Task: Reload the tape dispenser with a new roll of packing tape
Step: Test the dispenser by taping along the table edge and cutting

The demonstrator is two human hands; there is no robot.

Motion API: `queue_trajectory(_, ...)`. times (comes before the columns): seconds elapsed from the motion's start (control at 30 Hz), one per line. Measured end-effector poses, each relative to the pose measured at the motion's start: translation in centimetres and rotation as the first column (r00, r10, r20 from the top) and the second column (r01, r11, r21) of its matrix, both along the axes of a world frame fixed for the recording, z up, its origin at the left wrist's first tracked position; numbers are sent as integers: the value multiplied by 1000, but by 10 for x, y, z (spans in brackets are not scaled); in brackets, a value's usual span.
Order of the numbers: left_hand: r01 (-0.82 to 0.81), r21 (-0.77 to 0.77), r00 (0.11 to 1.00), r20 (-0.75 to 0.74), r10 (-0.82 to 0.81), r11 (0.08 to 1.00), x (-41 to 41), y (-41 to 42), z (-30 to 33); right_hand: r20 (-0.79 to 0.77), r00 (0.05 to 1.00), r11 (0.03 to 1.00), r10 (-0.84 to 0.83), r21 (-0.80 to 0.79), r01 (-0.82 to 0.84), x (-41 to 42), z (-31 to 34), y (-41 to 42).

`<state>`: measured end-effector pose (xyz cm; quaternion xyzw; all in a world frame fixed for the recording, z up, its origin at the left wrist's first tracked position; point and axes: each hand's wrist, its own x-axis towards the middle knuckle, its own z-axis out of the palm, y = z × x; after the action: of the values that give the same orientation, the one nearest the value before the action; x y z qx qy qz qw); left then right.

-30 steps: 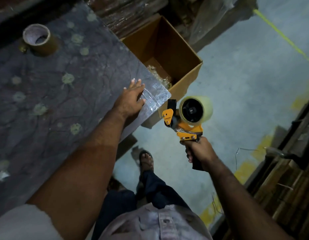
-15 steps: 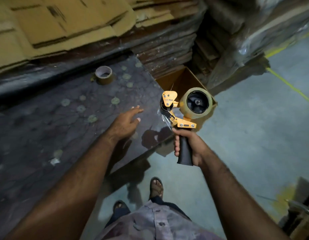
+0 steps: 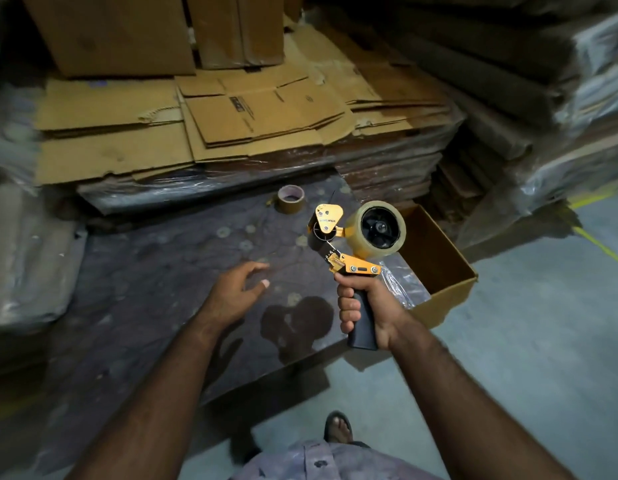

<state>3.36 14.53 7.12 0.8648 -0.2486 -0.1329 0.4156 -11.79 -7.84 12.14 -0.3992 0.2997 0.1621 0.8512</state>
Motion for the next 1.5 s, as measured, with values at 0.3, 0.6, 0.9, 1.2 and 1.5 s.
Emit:
queue_trajectory(0.3, -56, 13, 998, -20, 56, 998, -1, 28, 0, -29, 999, 993, 16, -117, -20, 6, -4, 36)
queue_trajectory(0.6, -111, -72, 994, 1, 111, 991, 27, -4, 17, -7, 1000, 994, 21, -104, -22, 41, -18, 7)
queue_trajectory(0.9, -145, -159, 987, 52, 155, 977, 54, -86, 27, -19, 998, 963, 67, -259, -69, 89, -40, -70)
queue_trajectory(1.2, -283, 16, 955, -82, 284, 959, 67, -117, -16, -36, 999, 477, 5, -878, -34, 132, -100, -129)
queue_trajectory(1.5, -345, 146, 913, -178, 368, 927, 52, -106, -51, -310, 946, 69, 98, -946, -317, 157, -151, -140)
